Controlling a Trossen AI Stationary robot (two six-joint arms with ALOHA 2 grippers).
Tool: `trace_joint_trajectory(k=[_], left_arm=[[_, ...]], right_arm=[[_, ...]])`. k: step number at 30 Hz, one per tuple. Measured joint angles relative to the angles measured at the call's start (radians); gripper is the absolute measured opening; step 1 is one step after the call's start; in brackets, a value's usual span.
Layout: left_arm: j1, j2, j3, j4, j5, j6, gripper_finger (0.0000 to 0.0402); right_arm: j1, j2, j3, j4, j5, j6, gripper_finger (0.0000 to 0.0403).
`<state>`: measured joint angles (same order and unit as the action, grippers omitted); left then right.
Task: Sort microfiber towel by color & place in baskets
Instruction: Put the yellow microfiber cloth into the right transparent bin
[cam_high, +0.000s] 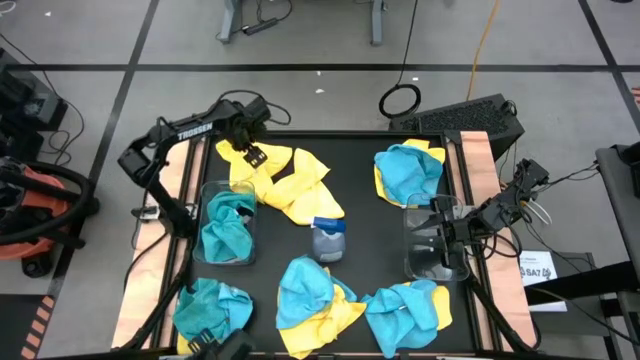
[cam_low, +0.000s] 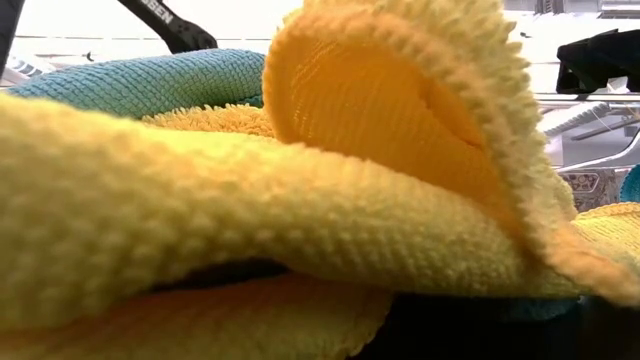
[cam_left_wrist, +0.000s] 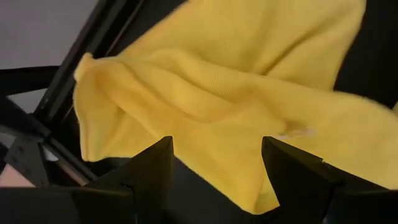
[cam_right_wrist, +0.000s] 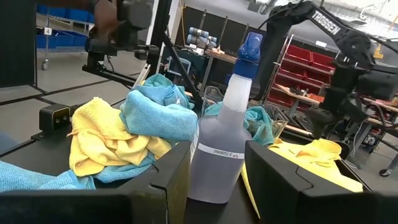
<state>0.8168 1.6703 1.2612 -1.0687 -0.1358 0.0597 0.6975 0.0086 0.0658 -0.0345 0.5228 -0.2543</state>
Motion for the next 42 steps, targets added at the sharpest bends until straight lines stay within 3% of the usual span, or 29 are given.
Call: trace_joint_trajectory(k=[9, 16, 20, 26, 28, 34, 42], left_arm=[[0.064, 0.126, 0.068, -0.034, 0.088, -0.001, 0.0251], [0.064, 0.241, 0.068, -0.074, 0.056, -0.001, 0.0246], [0.064, 0.262, 0.068, -0.061, 0.057, 0.037, 0.0198], [0.063, 0.264, 0.073, -0.034, 0.121, 0.095, 0.0045], [0.057, 0.264, 0.086, -0.042, 0.128, 0.106, 0.0013], [0.013, 0.264, 0.17, -0.115, 0.115, 0.109, 0.0004], [-0.082, 0.264, 0.371, -0.253, 0.081, 0.11, 0.0002]], right_arm=[[0.0, 0.0, 0.0, 0.0, 0.0, 0.0, 0.0146], [0.0, 0.0, 0.0, 0.0, 0.0, 0.009, 0.0146], [0.0, 0.0, 0.0, 0.0, 0.0, 0.009, 0.0146], [0.0, 0.0, 0.0, 0.0, 0.0, 0.035, 0.0146], [0.0, 0.0, 0.0, 0.0, 0.0, 0.048, 0.0146], [0.0, 0.0, 0.0, 0.0, 0.0, 0.081, 0.0146], [0.0, 0.0, 0.0, 0.026, 0.0, 0.09, 0.0146]])
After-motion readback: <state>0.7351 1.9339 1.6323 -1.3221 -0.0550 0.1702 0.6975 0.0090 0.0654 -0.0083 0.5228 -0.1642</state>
